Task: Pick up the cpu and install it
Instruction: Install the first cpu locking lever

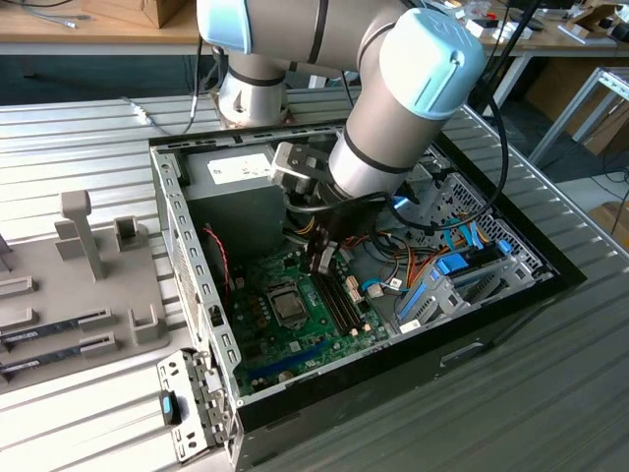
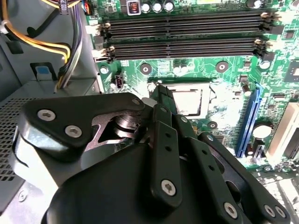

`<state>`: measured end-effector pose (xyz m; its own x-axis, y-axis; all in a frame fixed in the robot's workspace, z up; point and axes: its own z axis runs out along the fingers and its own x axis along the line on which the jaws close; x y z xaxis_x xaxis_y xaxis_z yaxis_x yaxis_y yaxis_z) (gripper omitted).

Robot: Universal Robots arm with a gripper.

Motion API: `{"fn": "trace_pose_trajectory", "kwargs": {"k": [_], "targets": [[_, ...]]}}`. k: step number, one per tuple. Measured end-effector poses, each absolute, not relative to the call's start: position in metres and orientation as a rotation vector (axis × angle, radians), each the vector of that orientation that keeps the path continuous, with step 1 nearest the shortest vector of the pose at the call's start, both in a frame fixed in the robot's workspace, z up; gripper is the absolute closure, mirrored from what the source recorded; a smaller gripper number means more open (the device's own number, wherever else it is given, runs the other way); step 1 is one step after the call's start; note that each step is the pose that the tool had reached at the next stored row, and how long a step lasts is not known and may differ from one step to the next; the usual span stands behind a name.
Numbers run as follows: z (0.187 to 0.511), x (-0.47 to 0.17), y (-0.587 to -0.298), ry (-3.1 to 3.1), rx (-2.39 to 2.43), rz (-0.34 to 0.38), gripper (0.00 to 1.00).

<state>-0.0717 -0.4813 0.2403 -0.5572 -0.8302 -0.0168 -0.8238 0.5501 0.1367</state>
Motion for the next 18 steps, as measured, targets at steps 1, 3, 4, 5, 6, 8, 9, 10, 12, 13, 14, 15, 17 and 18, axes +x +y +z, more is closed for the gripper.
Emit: {"fn": "trace_pose_trajectory", "kwargs": {"k": [1, 3, 4, 5, 6, 8, 9, 10, 12, 13, 14, 15, 17, 18], "targets": [[0.2403, -0.0717, -0.4815, -2.722, 1.453, -0.199, 0.89], [0.2403, -0.0716, -0.4816, -2.722, 1.454, -0.199, 0.89], [0.2403, -0.0716, -0.4816, -2.722, 1.454, -0.199, 0.89], [0.2403, -0.0716, -0.4816, -2.722, 1.454, -0.199, 0.89], [0.2403, -0.0717, -0.4819, -2.722, 1.454, -0.199, 0.89], [0.2402, -0.0718, -0.4819, -2.714, 1.448, -0.167, 0.89], [0.2402, -0.0717, -0.4819, -2.705, 1.440, -0.127, 0.89], [0.2400, -0.0718, -0.4819, -2.697, 1.434, -0.095, 0.89], [0.2400, -0.0717, -0.4820, -2.695, 1.432, -0.085, 0.89], [0.2402, -0.0718, -0.4820, -2.694, 1.432, -0.084, 0.89], [0.2402, -0.0718, -0.4820, -2.694, 1.432, -0.084, 0.89], [0.2411, -0.0718, -0.4819, -2.694, 1.434, -0.086, 0.89], [0.2443, -0.0718, -0.4819, -2.687, 1.454, -0.096, 0.89], [0.2444, -0.0718, -0.4819, -2.686, 1.462, -0.105, 0.89]]}}
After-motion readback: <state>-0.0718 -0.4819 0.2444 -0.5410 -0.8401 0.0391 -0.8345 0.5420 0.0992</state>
